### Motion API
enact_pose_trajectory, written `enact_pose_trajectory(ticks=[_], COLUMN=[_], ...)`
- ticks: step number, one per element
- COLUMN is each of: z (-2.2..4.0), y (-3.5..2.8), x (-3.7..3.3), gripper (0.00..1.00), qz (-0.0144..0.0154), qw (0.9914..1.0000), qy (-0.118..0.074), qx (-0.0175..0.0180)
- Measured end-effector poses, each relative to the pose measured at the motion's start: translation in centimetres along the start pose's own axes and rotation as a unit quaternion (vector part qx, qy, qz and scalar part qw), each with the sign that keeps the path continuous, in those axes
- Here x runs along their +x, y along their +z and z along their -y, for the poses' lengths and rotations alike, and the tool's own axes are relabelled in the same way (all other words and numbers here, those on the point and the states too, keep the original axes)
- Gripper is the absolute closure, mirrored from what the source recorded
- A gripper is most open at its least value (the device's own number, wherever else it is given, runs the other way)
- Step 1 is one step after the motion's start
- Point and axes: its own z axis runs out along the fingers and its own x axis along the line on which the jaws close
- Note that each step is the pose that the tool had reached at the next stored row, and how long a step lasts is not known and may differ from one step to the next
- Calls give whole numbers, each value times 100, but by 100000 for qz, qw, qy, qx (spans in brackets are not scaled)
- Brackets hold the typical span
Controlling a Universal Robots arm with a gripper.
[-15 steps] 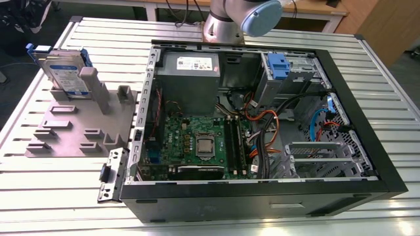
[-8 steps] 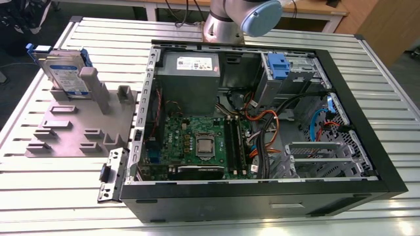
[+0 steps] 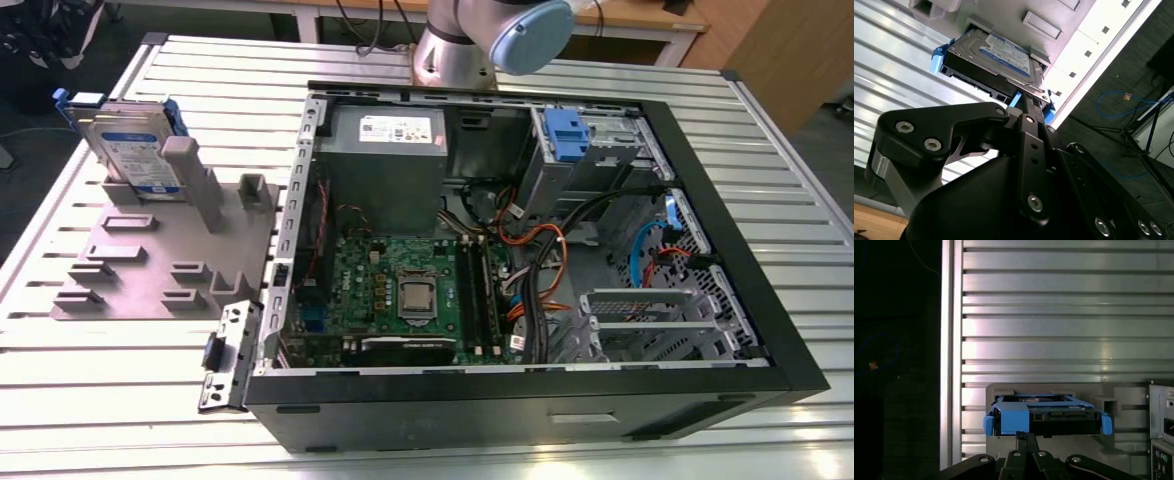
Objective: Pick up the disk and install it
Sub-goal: 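Pick up the disk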
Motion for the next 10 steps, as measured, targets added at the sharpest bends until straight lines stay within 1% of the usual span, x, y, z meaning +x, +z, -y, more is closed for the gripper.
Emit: enact_pose_trajectory(ticks=[10], z=[0], y=[0], x=[0], gripper=[89], qz=[-25], qw=[99998], qy=[-550], qx=[-6])
